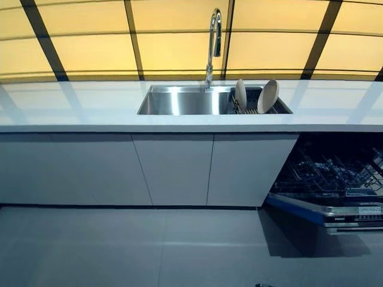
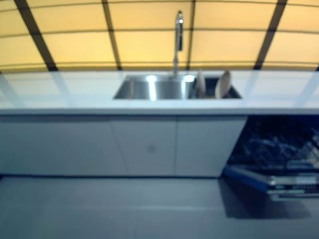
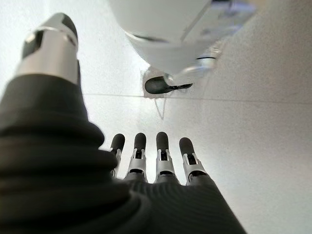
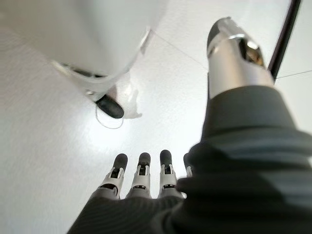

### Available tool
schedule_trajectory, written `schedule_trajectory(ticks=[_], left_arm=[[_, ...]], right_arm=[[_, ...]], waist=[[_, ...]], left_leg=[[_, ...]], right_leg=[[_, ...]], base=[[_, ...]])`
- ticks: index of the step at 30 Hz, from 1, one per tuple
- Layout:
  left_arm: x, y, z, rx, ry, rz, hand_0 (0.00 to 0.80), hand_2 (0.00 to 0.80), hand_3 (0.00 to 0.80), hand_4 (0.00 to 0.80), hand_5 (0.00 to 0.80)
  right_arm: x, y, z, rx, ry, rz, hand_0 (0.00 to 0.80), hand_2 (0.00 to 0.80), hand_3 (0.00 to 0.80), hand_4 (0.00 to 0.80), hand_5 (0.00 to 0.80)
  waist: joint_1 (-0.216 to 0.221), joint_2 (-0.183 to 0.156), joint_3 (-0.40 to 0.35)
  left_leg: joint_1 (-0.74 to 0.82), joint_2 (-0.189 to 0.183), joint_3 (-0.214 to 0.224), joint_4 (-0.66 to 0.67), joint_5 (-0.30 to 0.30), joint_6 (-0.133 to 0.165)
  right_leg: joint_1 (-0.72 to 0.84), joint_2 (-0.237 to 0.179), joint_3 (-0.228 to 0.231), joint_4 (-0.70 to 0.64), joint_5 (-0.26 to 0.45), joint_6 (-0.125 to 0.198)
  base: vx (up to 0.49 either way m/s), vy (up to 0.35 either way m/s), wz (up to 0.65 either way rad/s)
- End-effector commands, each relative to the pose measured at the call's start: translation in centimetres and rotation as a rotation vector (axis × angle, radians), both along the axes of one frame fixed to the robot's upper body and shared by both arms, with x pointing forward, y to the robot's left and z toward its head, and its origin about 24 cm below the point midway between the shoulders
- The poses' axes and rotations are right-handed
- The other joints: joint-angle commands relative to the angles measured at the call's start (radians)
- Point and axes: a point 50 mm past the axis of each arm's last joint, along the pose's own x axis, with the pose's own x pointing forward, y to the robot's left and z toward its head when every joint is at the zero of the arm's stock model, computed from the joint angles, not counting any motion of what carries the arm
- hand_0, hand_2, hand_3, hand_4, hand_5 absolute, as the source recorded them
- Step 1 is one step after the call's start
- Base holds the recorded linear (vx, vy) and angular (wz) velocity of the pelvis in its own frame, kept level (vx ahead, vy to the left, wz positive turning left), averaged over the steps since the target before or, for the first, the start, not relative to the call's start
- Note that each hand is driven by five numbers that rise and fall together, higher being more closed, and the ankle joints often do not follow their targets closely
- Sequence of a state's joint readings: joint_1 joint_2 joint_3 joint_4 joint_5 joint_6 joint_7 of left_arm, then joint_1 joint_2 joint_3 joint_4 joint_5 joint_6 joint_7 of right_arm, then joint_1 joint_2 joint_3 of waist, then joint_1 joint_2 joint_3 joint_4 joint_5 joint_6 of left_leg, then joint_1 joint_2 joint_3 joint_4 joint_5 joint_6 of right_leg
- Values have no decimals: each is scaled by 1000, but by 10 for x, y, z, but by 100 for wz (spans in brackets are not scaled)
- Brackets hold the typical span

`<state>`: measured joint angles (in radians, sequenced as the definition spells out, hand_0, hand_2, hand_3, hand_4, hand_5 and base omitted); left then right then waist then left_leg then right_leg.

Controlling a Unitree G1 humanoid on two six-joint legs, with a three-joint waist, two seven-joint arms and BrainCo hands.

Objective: Take plates into dishwasher

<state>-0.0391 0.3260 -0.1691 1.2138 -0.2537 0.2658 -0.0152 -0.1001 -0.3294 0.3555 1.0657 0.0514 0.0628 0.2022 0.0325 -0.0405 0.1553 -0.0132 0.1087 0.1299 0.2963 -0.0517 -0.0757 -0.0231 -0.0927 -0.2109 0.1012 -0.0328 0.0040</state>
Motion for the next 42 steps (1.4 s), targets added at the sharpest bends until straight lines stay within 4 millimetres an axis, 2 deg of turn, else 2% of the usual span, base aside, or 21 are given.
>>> schedule_trajectory(ticks=[1, 4, 5, 7, 10, 13, 15, 18, 24, 27, 28, 30, 31, 32, 33, 34, 36, 37, 38, 39, 42], left_arm=[[-7, 2, 0, 1, -14, 90, 0, 0, 0, 0, 0], [-28, 3, -4, -5, 29, 119, 0, 0, 0, 0, 0], [-38, 2, -6, -10, 56, 109, 0, 0, 0, 0, 0], [-46, -1, -7, -11, 73, 103, 0, 0, 0, 0, 0], [-48, 2, -7, -19, 71, 106, 0, 0, 0, 0, 0], [-35, 9, -3, 5, 16, 67, 0, 0, 0, 0, 0], [-24, 11, -1, 19, -12, 36, 0, 0, 0, 0, 0], [-8, 14, 2, 28, -36, 8, 0, 0, 0, 0, 0], [-6, 13, 2, 7, -19, -3, 0, 0, 0, 0, 0], [-9, 11, 1, -2, 5, -6, 0, 0, 0, 0, 0], [-8, 10, 1, 2, 13, -30, 0, 0, 0, 0, 0], [-7, 12, 1, 11, 16, -62, 0, 0, 0, 0, 0], [-6, 13, 2, 28, 22, -93, 0, 0, 0, 0, 0], [-4, 14, 3, 41, 23, -100, 0, 0, 0, 0, 0], [-4, 14, 3, 42, 23, -100, 0, 0, 0, 0, 0], [-3, 15, 3, 49, 22, -103, 0, 0, 0, 0, 0], [-2, 18, 5, 63, 26, -113, 0, 0, 0, 0, 0], [-2, 18, 5, 63, 26, -113, 0, 0, 0, 0, 0], [-5, 21, 5, 78, 34, -123, 0, 0, 0, 0, 0], [-7, 22, 5, 82, 38, -124, 0, 0, 0, 0, 0], [-10, 23, 5, 73, 49, -121, 0, 0, 0, 0, 0]], right_arm=[[4, -11, 5, -29, -11, 57, 0, 0, 0, 0, 0], [-2, -11, 1, -38, 14, 51, 0, 0, 0, 0, 0], [-7, -11, -1, -38, 27, 42, 0, 0, 0, 0, 0], [-11, -13, -2, -38, 35, 38, 0, 0, 0, 0, 0], [-16, -12, -5, -33, 57, 29, 0, 0, 0, 0, 0], [-27, -4, -11, -15, 92, 31, 0, 0, 0, 0, 0], [-31, 1, -13, -8, 104, 71, 0, 0, 0, 0, 0], [-30, 8, -14, -2, 102, 107, 0, 0, 0, 0, 0], [-23, 15, -12, 22, 90, 138, 0, 0, 0, 0, 0], [-19, 17, -12, 17, 108, 162, 0, 0, 0, 0, 0], [-17, 17, -11, 26, 113, 156, 0, 0, 0, 0, 0], [-17, 17, -11, 32, 111, 152, 0, 0, 0, 0, 0], [-16, 15, -9, 26, 96, 135, 0, 0, 0, 0, 0], [-15, 14, -8, 28, 91, 116, 0, 0, 0, 0, 0], [-16, 13, -8, 29, 91, 113, 0, 0, 0, 0, 0], [-17, 11, -7, 36, 80, 90, 0, 0, 0, 0, 0], [-20, 7, -7, 38, 67, 69, 0, 0, 0, 0, 0], [-20, 7, -7, 38, 67, 70, 0, 0, 0, 0, 0], [-27, 3, -8, 39, 64, 61, 0, 0, 0, 0, 0], [-30, 1, -9, 44, 61, 49, 0, 0, 0, 0, 0], [-32, -4, -10, 48, 65, 25, 0, 0, 0, 0, 0]], waist=[[46, -19, 48], [98, 39, 55], [132, 54, 55], [156, 57, 52], [156, 37, 24], [164, 4, 4], [166, -11, -10], [166, -28, -26], [176, -44, -39], [181, -54, -49], [182, -60, -58], [175, -63, -64], [140, -45, -63], [106, -30, -58], [98, -31, -55], [58, -20, -44], [20, -5, -34], [18, -4, -31], [-11, -16, -23], [-27, -15, -20], [-61, 5, -25]], left_leg=[[-219, -42, -18, 118, 152, 16], [-257, -45, 36, -134, 284, -19], [-287, -66, 16, -228, 350, -45], [-315, -82, 4, -275, 369, -53], [-308, -80, 52, -240, 240, 13], [-302, -61, 61, -169, 181, 37], [-283, -51, 70, -168, 171, 40], [-284, -41, 77, -162, 166, 41], [-290, -45, 49, -151, 143, 49], [-288, -63, 42, -146, 120, 69], [-284, -90, 44, -153, 107, 97], [-266, -117, 45, -166, 97, 121], [-200, -135, 44, -200, 85, 138], [-151, -141, 31, -225, 73, 146], [-143, -146, 28, -229, 73, 147], [-88, -154, 12, -253, 70, 141], [-18, -152, -5, -281, 56, 130], [-14, -152, -7, -283, 56, 130], [55, -172, -28, -309, 28, 119], [90, -177, -45, -325, 17, 114], [150, -183, -111, -339, 3, 107]], right_leg=[[124, 34, 44, 3, -21, 14], [212, 94, 78, -29, -53, 31], [264, 112, 103, -47, -71, 33], [301, 116, 126, -58, -94, 30], [307, 57, 137, -41, -136, 60], [345, -20, 78, -39, -132, 107], [345, -58, 24, -48, -102, 136], [339, -85, 1, -67, -72, 152], [315, -142, -4, -93, 4, 181], [297, -184, 4, -55, 76, 188], [279, -207, 23, 36, 161, 198], [241, -210, 50, 133, 225, 206], [133, -177, 80, 296, 243, 188], [53, -128, 90, 349, 197, 162], [37, -117, 87, 346, 185, 158], [-43, -67, 48, 310, 127, 128], [-127, -44, -9, 207, 112, 110], [-123, -44, -12, 207, 111, 110], [-181, -65, -46, 76, 196, 145], [-207, -71, -45, 26, 236, 164], [-238, -56, -5, -140, 290, 181]], base=[[420, 25, -35], [483, 93, -36], [532, 112, -49], [371, 126, -35], [364, 254, -46], [288, 170, -67], [257, 137, -31], [232, 119, 12], [219, 128, 5], [145, 193, 1], [145, 245, 1], [193, 258, 7], [328, 311, 14], [339, 305, 39], [376, 189, 66], [323, 77, 78], [350, 16, 48], [407, -129, 25], [390, -161, 30], [468, -184, 45], [389, -117, 44]])
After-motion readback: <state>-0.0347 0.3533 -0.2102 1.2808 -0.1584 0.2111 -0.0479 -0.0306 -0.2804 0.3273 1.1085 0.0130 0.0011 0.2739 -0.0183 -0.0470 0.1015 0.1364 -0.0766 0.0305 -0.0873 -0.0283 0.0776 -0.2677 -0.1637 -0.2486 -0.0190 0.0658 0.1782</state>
